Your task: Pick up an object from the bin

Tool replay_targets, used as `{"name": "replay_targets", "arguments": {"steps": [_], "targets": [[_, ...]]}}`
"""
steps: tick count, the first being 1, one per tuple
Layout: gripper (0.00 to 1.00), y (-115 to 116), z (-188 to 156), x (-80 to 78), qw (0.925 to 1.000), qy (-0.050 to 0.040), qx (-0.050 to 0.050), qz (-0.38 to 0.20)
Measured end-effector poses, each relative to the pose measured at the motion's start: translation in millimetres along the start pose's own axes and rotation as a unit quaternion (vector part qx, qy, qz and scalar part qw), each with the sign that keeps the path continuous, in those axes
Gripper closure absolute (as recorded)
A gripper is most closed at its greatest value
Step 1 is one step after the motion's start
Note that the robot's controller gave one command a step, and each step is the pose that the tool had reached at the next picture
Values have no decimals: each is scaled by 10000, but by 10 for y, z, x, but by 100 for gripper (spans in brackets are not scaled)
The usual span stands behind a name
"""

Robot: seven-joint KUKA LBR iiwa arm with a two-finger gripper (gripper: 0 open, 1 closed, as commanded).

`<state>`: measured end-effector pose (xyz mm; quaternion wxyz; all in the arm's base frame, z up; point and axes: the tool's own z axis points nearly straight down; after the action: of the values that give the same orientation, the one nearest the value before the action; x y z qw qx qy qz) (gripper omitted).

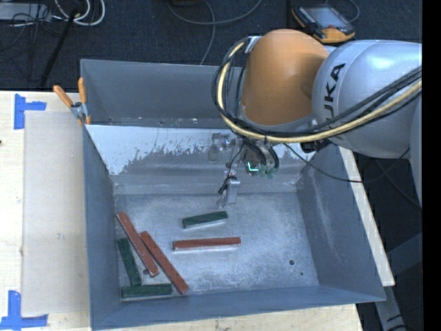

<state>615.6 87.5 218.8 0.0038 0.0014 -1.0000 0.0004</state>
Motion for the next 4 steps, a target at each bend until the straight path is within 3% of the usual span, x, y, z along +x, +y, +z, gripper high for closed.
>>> {"name": "replay_targets", "arguments": {"steps": [1,2,4], "targets": [[0,-27,1535,354,9996,12,-6,294],[100,-22,1459,321,9995,-16,-12,303],[100,-23,1459,321,9995,-16,-14,306]]}}
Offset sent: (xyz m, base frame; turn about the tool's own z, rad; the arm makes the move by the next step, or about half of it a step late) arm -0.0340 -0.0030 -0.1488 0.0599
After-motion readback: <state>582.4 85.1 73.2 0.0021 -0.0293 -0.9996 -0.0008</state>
